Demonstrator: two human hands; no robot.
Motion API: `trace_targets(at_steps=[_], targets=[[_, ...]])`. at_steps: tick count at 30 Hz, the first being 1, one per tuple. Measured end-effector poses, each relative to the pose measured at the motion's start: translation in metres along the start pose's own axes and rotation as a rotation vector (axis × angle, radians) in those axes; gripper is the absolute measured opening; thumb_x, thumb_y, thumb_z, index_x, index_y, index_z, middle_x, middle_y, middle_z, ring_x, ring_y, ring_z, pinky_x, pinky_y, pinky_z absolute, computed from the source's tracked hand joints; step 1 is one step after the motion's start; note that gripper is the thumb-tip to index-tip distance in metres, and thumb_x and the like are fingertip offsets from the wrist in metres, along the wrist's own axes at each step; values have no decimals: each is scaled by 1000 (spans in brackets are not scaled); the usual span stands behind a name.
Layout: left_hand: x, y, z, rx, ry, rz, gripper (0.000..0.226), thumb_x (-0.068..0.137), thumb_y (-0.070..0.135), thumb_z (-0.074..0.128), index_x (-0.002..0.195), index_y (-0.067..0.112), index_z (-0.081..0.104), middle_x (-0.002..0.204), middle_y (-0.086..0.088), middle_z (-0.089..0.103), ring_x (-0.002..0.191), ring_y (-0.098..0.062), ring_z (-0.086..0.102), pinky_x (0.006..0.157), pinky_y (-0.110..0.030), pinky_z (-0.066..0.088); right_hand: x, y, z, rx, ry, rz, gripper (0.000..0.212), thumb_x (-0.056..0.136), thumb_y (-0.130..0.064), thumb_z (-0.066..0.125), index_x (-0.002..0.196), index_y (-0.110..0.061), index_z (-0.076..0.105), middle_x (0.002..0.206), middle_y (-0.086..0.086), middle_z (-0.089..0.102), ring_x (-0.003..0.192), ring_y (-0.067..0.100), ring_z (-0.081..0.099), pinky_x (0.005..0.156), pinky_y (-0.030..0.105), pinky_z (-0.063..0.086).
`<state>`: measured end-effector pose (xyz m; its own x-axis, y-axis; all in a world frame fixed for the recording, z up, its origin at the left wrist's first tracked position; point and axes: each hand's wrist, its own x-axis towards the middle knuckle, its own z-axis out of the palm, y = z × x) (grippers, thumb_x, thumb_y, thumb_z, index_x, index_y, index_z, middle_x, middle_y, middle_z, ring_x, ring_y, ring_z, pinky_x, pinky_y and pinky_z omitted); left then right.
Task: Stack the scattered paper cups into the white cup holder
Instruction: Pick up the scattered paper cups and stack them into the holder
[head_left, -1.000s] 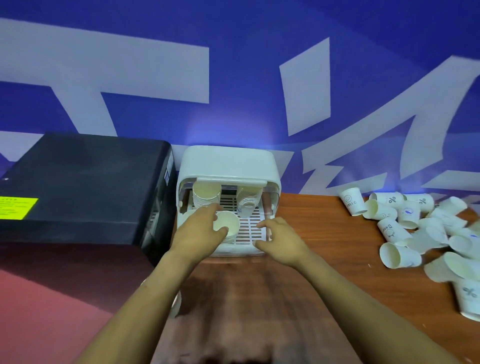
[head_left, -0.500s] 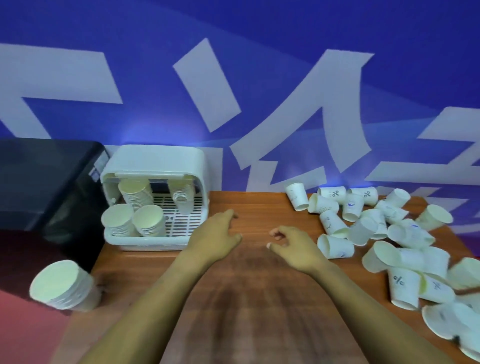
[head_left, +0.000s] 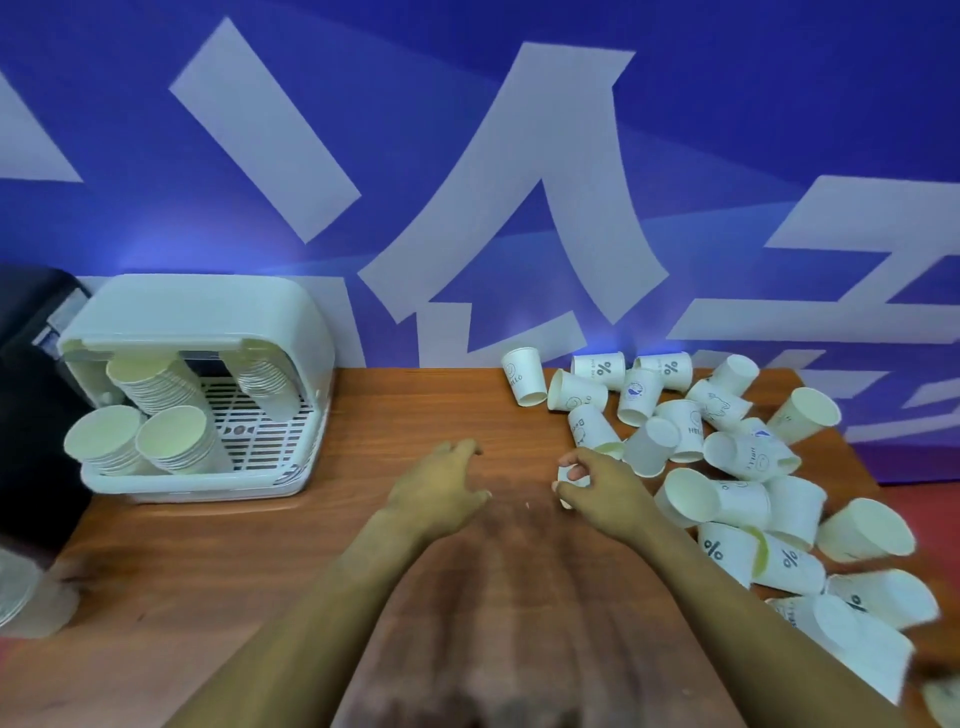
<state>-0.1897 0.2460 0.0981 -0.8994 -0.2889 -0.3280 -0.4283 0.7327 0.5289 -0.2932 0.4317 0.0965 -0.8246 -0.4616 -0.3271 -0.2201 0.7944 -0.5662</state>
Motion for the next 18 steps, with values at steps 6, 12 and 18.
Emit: trace_targets(at_steps=[6,12,18], targets=[[45,26,9,18,-57,42,59,85,37,65,137,25,40,135,-2,43,126,-24,43,104,-40,40,27,18,-23,-50,39,51,37,87,-31,62,123,-22,56,118,2,60,101,15,55,80,28,42],[70,54,48,98,-162,25,63,83,41,65,138,27,37,137,-2,39,123,-27,46,101,-40,41,66,39,-33,-101,58,69,48,85,-32,63,129,-19,51,128,6,56,113,22,55,90,33,44],[95,67,77,91,-155,-32,71,79,40,65,141,31,31,140,-5,36,129,-31,37,105,-36,33,107,54,-28,-238,5,-15,55,87,-37,59,136,-18,42,133,9,47,120,27,48,95,38,44]])
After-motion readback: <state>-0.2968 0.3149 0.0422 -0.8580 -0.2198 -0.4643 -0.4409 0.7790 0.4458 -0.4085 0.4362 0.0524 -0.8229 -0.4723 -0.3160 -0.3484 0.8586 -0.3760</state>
